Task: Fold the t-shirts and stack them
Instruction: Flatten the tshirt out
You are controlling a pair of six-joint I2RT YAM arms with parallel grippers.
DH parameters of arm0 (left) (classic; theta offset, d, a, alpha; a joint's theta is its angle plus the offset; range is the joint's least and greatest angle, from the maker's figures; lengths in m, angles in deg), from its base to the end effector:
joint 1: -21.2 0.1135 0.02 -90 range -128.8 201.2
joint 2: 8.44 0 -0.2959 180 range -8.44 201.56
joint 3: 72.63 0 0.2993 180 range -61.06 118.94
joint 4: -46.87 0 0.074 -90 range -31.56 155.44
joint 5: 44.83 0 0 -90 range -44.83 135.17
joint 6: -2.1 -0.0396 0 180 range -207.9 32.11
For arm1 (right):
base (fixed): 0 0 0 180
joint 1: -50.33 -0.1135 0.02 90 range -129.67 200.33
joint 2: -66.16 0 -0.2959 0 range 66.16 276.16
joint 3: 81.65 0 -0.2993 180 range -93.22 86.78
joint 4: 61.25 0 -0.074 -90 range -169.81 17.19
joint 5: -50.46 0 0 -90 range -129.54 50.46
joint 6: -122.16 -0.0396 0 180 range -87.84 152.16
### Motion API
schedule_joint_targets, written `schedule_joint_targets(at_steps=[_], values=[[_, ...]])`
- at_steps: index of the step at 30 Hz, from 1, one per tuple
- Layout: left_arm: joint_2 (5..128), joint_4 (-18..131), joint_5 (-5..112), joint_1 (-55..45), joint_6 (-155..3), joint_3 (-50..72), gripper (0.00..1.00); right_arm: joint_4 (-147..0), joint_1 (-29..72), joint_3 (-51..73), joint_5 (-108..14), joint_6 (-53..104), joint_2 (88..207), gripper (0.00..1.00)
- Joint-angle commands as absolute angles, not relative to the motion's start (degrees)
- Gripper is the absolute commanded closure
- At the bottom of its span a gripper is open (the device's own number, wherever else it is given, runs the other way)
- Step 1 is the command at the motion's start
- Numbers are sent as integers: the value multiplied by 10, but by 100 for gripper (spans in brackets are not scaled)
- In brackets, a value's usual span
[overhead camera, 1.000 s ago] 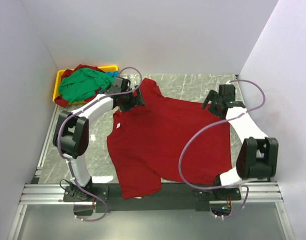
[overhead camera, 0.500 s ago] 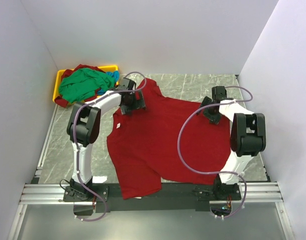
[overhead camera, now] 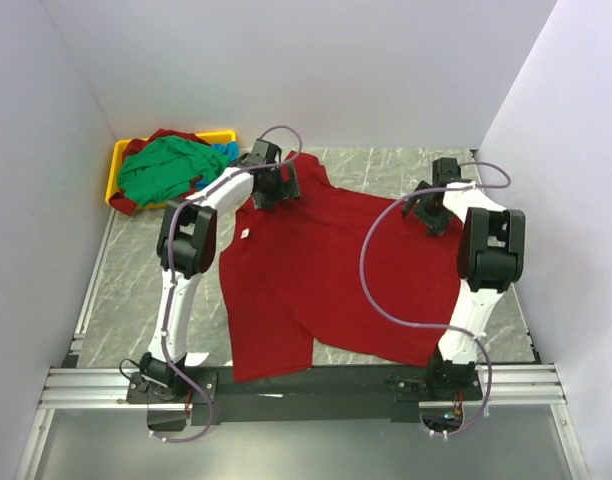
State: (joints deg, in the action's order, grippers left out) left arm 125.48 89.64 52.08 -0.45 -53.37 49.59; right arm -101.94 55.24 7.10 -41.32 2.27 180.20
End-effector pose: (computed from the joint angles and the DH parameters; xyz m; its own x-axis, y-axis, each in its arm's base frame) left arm 0.5412 -0.2200 0.1737 -0.8676 -0.2611 -0.4233 -0.0735 0.9091 -0.4101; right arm 0.4656 -0.0388 0.1662 -0.7372 0.5633 -0.3733 0.5065 0.8262 0.2466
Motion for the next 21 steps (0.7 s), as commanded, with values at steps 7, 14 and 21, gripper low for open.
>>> schedule_joint_targets(at_steps=[7, 14, 21], values=[[1374, 887, 590, 21, -571, 612, 1, -1102, 559, -112, -377, 26, 1924, 18], [1394, 811, 670, 40, -558, 643, 1, -1163, 560, -263, -365, 39, 1998, 18], [1356, 780, 695, 43, -562, 657, 1, -1127, 559, -244, -371, 73, 1955, 18]])
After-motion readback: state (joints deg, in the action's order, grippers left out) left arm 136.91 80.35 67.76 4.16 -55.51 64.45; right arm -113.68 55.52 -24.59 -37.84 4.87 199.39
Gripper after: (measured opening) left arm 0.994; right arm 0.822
